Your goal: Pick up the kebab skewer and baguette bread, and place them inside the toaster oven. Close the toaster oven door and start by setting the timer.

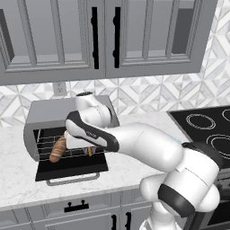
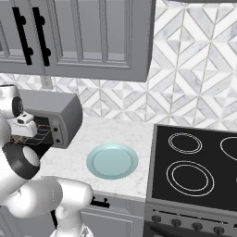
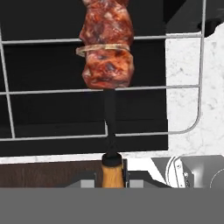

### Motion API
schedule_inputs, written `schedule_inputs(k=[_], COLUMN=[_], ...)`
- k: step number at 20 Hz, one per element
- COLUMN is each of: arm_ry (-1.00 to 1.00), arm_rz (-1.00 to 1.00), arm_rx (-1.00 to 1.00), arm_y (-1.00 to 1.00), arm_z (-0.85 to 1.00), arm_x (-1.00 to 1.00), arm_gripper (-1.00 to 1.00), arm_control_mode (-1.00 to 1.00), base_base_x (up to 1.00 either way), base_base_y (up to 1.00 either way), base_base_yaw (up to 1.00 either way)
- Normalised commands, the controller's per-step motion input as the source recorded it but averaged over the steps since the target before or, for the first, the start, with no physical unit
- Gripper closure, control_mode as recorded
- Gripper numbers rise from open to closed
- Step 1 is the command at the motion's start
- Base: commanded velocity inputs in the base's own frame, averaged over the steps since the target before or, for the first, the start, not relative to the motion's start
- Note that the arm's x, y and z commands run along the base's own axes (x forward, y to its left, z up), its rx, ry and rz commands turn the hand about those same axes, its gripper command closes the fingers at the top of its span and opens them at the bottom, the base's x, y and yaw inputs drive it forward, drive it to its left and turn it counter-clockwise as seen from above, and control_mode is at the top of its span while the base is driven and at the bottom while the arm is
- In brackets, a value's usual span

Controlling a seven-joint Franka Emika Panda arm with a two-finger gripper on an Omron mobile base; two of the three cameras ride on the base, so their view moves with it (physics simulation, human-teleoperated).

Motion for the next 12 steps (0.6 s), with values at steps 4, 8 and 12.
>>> schedule_inputs(k=[4, 8, 12], arm_ry=[0.00, 0.00, 0.00], arm_rz=[0.00, 0.00, 0.00], arm_rx=[0.00, -0.01, -0.02], arm_y=[0.00, 0.00, 0.00], arm_z=[-0.22, -0.19, -0.03], arm_x=[0.12, 0.23, 0.20], arm_gripper=[1.00, 1.00, 1.00], arm_control_mode=[-1.00, -1.00, -1.00], base_base_x=[0.00, 0.00, 0.00], base_base_y=[0.00, 0.00, 0.00], base_base_yaw=[0.00, 0.00, 0.00])
